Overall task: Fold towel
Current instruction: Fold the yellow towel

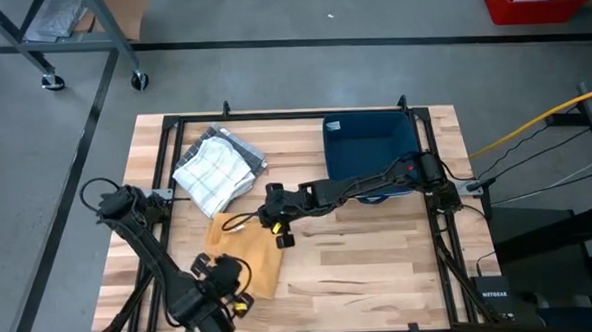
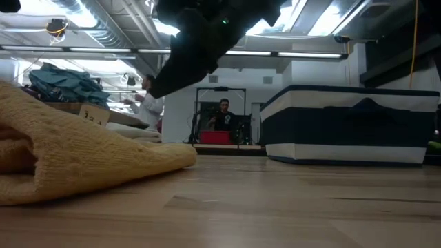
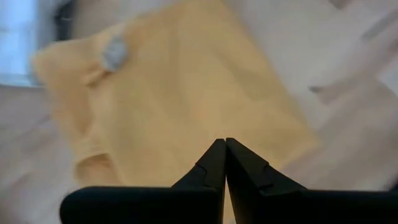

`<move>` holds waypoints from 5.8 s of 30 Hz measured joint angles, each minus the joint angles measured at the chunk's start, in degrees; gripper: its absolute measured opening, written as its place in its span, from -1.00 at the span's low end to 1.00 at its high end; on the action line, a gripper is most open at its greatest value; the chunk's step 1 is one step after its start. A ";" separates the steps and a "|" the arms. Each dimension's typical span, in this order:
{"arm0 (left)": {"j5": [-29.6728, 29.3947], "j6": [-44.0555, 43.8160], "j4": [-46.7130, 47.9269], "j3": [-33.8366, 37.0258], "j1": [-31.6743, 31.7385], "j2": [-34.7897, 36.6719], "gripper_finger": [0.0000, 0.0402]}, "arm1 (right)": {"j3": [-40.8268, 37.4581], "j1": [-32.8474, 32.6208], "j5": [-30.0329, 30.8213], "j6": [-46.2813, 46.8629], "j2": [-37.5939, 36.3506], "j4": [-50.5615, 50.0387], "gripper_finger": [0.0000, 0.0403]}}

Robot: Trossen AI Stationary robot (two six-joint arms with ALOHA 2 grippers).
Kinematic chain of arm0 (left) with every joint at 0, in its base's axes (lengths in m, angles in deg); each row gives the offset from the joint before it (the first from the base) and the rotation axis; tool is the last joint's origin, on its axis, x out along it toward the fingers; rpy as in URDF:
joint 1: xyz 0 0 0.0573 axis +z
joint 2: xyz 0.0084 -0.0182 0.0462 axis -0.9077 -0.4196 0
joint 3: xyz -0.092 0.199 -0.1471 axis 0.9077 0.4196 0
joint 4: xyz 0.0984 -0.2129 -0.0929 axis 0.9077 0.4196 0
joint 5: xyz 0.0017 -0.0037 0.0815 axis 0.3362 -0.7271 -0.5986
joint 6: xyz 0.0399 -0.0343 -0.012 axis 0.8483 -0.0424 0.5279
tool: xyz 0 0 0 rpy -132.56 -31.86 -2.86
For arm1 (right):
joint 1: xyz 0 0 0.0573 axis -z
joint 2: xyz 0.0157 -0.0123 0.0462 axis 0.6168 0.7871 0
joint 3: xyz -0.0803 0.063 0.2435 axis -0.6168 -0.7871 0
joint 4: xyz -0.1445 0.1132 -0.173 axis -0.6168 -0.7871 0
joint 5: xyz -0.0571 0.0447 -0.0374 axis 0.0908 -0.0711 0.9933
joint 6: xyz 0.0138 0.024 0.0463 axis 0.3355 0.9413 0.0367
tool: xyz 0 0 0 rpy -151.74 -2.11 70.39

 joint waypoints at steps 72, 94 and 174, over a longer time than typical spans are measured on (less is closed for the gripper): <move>26.25 39.96 -36.04 7.39 12.26 -10.68 0.00 | 0.01 -6.56 6.22 -41.71 6.34 -14.09 0.28; 25.75 25.29 -39.41 7.39 12.26 -11.08 -0.63 | 0.03 -6.54 5.77 -33.52 6.47 -18.14 -0.86; 21.40 38.01 -43.08 7.34 17.09 -10.95 0.03 | 1.91 -6.49 4.22 -29.49 5.53 -28.36 0.06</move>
